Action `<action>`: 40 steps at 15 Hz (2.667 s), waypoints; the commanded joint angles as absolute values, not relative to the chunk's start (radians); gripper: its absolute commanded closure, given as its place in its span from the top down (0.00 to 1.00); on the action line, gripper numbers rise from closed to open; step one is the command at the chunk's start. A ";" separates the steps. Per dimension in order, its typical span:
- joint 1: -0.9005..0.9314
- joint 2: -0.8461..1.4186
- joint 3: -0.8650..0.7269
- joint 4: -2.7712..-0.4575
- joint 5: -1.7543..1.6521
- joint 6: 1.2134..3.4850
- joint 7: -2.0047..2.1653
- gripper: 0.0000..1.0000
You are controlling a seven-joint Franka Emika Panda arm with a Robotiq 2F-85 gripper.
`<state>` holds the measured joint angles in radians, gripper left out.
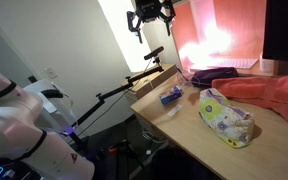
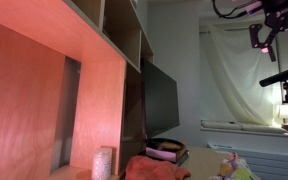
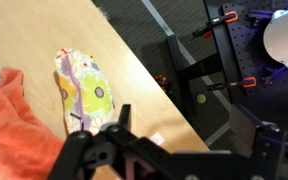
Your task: Move the white purse to the left
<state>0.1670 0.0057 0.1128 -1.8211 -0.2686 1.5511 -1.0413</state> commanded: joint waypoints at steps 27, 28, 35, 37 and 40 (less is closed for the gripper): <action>0.054 0.646 0.108 -1.327 -0.161 1.630 -1.407 1.00; 0.054 0.636 0.109 -1.346 -0.162 1.630 -1.405 1.00; 0.056 0.526 0.107 -1.496 -0.171 1.638 -1.372 1.00; 0.052 0.488 0.111 -1.554 -0.163 1.632 -1.362 1.00; 0.052 0.446 0.112 -1.622 -0.162 1.620 -1.332 1.00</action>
